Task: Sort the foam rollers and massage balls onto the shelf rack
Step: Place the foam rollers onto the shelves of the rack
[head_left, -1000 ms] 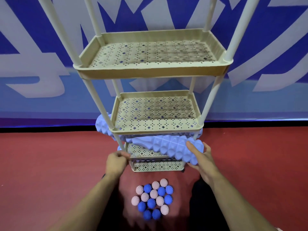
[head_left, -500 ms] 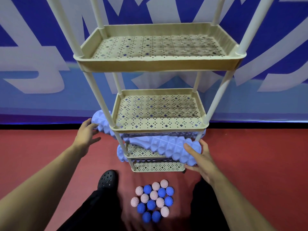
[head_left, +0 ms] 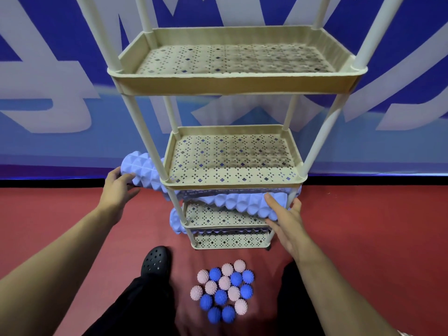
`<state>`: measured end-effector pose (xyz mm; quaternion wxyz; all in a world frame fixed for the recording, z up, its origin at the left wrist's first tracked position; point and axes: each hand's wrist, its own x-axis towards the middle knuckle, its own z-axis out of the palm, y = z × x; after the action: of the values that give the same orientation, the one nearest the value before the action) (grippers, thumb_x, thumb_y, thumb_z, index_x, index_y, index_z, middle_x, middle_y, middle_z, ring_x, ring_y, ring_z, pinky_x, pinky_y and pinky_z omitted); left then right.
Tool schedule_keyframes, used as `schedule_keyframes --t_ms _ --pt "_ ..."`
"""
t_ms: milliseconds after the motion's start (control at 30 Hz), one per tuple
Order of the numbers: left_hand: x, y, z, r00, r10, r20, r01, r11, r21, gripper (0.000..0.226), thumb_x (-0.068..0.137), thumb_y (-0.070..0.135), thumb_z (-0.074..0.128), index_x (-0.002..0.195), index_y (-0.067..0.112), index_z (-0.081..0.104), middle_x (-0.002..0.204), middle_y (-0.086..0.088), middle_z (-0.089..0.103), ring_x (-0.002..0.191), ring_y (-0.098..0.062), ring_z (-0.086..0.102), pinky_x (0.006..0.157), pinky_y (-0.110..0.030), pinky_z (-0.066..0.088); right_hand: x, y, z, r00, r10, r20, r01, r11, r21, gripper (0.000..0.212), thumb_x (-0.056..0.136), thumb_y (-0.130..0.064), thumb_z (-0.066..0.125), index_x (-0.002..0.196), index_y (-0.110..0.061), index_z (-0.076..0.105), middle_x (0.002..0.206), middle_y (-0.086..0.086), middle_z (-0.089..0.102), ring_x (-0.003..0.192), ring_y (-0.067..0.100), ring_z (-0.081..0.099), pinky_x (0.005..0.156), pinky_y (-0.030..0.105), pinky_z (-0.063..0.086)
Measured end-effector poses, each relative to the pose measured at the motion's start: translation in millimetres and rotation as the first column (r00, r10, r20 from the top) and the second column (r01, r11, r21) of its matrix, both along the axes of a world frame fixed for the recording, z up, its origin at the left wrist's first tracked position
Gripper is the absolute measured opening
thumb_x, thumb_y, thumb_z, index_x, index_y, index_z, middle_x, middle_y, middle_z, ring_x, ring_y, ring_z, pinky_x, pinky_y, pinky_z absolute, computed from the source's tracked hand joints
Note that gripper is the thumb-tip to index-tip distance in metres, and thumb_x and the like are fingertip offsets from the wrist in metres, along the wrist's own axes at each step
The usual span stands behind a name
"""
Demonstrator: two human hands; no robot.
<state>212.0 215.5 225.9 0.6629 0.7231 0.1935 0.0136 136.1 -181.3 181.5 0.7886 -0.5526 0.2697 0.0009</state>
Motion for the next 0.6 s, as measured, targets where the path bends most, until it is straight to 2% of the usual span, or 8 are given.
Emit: schedule_keyframes --t_ms 67,200,333,367,433,500,533,600 --pt "-4 -4 -2 1.0 -0.016 -0.002 0.016 1.0 -0.017 0.027 0.095 0.009 0.048 0.118 0.003 0.06 0.104 -0.013 0.064 0.099 -0.025 0.062 0.101 -0.046 0.05 4 -1 1 0.999 -0.035 0.021 0.036 0.999 -0.03 0.067 0.084 -0.028 0.082 0.139 -0.026 0.043 0.139 -0.004 0.058 0.118 0.015 0.064 0.074 0.025 0.059" --pt "-9 -8 -14 0.999 0.019 -0.025 -0.021 0.997 -0.075 0.029 0.095 0.011 0.05 0.121 0.002 0.059 0.109 -0.012 0.067 0.099 -0.026 0.064 0.102 -0.046 0.05 11 -7 1 0.998 -0.064 0.005 0.064 0.997 -0.043 0.057 0.084 -0.024 0.082 0.132 -0.023 0.052 0.13 0.001 0.065 0.111 0.016 0.067 0.086 0.032 0.054" --pt "-16 -6 -22 0.999 0.029 -0.036 -0.032 0.996 -0.086 0.019 0.096 0.013 0.051 0.11 0.011 0.064 0.111 -0.012 0.07 0.099 -0.026 0.067 0.1 -0.046 0.052 16 -15 -3 0.995 -0.094 -0.023 0.09 0.985 -0.147 0.057 0.077 -0.026 0.088 0.127 -0.021 0.062 0.137 0.007 0.051 0.106 0.018 0.069 0.083 0.032 0.058" --pt "-16 -5 -23 0.999 0.029 -0.036 -0.032 0.996 -0.083 0.021 0.096 0.013 0.052 0.112 0.01 0.064 0.114 -0.012 0.07 0.102 -0.026 0.067 0.1 -0.046 0.053 17 -18 -4 0.997 -0.072 -0.033 0.064 0.976 -0.21 0.06 0.071 -0.034 0.091 0.124 -0.022 0.064 0.135 0.006 0.052 0.107 0.021 0.068 0.087 0.035 0.059" --pt "-16 -3 -26 0.999 0.037 -0.04 -0.04 0.996 -0.079 0.027 0.096 0.015 0.053 0.12 0.006 0.062 0.122 -0.015 0.068 0.109 -0.028 0.067 0.1 -0.046 0.054 17 -25 -4 0.999 0.029 -0.035 -0.038 0.958 -0.285 0.069 0.055 -0.051 0.094 0.115 -0.025 0.069 0.123 0.003 0.068 0.105 0.022 0.071 0.088 0.041 0.059" --pt "-16 -2 -27 0.998 0.038 -0.041 -0.041 0.996 -0.079 0.033 0.095 0.016 0.054 0.126 0.005 0.058 0.129 -0.017 0.065 0.118 -0.031 0.065 0.098 -0.043 0.054 16 -32 -1 0.993 0.117 -0.012 -0.115 0.951 -0.286 0.071 0.044 -0.058 0.096 0.102 -0.026 0.072 0.102 0.002 0.077 0.087 0.015 0.075 0.072 0.033 0.06" --pt "-17 -2 -27 0.999 0.036 -0.039 -0.039 0.996 -0.081 0.037 0.094 0.017 0.055 0.128 0.006 0.057 0.131 -0.018 0.063 0.12 -0.03 0.064 0.096 -0.042 0.054 15 -35 1 0.989 0.149 -0.008 -0.145 0.947 -0.287 0.07 0.041 -0.059 0.097 0.098 -0.026 0.072 0.098 0.002 0.078 0.082 0.012 0.076 0.068 0.03 0.059" --pt "-20 -4 -27 0.999 0.032 -0.035 -0.035 0.995 -0.096 0.044 0.09 0.019 0.057 0.132 0.007 0.054 0.136 -0.017 0.06 0.123 -0.028 0.062 0.097 -0.04 0.053 16 -40 5 0.979 0.203 0.015 -0.192 0.944 -0.267 0.073 0.042 -0.055 0.098 0.103 -0.025 0.072 0.106 0.0 0.078 0.095 0.016 0.075 0.085 0.037 0.059"
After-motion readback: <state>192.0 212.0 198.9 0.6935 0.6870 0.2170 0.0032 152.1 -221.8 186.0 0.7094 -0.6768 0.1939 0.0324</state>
